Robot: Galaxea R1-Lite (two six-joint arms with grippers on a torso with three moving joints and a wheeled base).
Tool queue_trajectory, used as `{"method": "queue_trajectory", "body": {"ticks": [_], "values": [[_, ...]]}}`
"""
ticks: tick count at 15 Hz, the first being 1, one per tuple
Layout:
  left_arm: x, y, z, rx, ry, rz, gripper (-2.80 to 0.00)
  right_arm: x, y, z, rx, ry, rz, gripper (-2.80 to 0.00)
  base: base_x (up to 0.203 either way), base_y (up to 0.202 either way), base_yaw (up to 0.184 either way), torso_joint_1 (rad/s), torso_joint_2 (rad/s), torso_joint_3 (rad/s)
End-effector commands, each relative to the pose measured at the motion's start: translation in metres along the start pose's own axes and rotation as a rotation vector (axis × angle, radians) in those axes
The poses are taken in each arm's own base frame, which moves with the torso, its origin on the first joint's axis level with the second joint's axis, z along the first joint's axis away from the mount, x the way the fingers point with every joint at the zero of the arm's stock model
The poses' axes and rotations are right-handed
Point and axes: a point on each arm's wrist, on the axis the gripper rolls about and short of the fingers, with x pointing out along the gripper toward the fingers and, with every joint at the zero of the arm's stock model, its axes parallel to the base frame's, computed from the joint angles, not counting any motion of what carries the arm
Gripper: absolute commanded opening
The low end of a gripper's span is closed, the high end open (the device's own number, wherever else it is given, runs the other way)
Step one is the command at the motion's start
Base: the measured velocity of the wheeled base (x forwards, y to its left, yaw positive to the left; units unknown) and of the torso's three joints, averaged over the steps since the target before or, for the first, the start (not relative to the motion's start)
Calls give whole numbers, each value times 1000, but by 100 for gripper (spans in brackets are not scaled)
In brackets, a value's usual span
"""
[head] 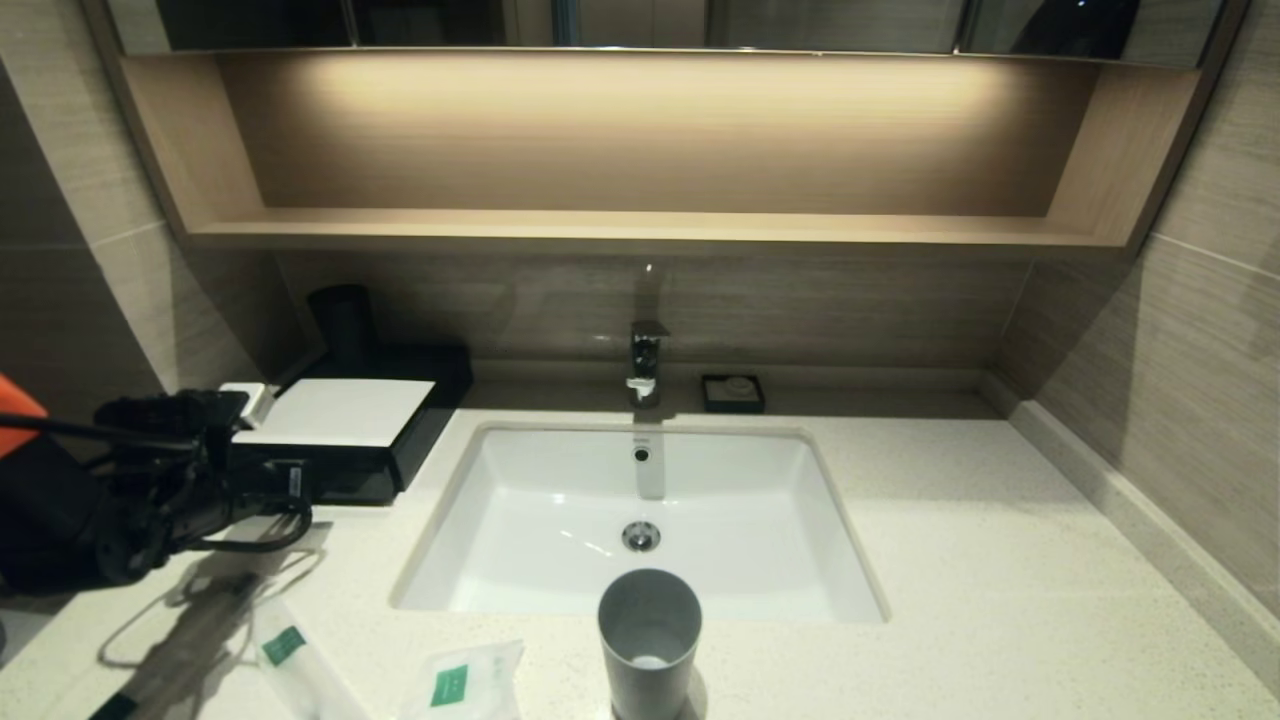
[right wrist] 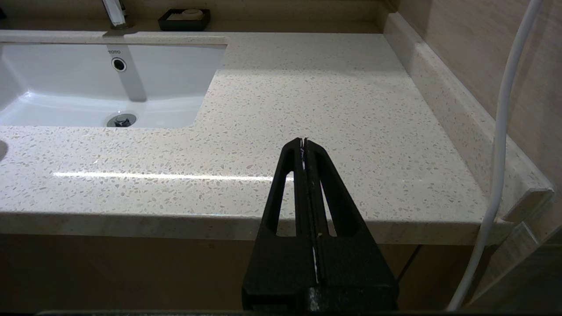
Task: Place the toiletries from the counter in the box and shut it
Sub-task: Open the drawer
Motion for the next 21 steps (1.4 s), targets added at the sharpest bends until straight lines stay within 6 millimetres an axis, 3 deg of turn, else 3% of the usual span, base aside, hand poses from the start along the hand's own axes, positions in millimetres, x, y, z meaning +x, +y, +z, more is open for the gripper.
{"method": "queue_trajectory", "body": {"ticks": [1, 21], "values": [[-2, 0, 1, 10, 13, -2, -280, 0, 0, 0, 0, 1, 0, -280, 0, 0, 0, 0, 0, 0], [-29, -1, 13, 11, 206, -32, -280, 0, 0, 0, 0, 1, 0, -280, 0, 0, 0, 0, 0, 0]]}}
